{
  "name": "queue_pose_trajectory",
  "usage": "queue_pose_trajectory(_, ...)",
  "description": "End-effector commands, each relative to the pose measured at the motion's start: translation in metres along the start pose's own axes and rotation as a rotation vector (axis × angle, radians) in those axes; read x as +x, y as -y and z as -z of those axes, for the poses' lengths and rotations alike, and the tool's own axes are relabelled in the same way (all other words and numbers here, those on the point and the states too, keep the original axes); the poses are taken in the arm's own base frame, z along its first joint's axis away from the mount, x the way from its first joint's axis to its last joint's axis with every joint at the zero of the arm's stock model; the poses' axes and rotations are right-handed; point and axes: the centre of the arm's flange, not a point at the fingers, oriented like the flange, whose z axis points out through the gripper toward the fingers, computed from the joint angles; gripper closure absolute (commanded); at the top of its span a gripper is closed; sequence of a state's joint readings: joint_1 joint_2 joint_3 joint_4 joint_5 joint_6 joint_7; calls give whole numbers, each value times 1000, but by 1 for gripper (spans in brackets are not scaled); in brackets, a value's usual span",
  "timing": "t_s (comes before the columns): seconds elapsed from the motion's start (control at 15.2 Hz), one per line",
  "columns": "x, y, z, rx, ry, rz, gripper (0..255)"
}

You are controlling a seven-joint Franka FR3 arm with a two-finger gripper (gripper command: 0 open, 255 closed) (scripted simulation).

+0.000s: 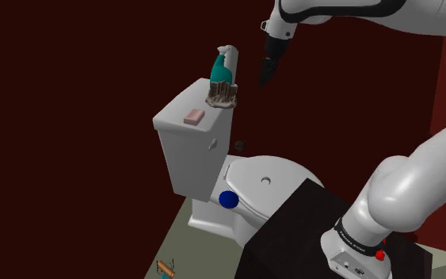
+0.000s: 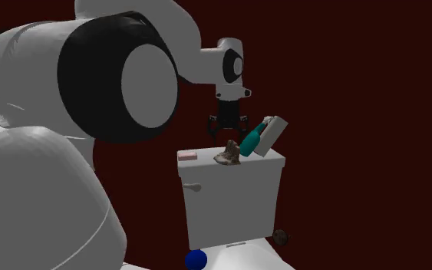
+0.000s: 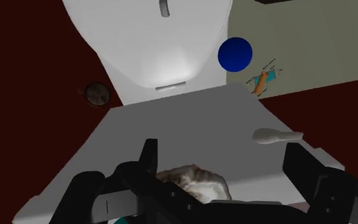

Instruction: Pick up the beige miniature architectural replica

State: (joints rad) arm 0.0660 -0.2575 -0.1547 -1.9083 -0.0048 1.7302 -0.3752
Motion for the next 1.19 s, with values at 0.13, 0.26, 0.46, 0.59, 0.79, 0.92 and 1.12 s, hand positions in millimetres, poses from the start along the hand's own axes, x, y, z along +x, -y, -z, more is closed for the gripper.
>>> queue_pose_trajectory(0.13, 51, -24, -15, 44, 10, 90, 0)
queue_pose_trajectory(0.26, 77, -33, -22, 65, 14, 134, 0)
queue_pose_trajectory(0.46, 116, -45, -32, 98, 22, 200, 0)
queue_pose_trajectory(0.59, 143, -51, -40, 120, 27, 244, 0)
queue_pose_trajectory(0.79, 183, -57, -51, 153, 34, 310, 0)
queue_pose_trajectory(0.92, 186, -57, -57, 155, 34, 314, 0)
queue_pose_trajectory(1.12, 184, -57, -73, 155, 34, 314, 0)
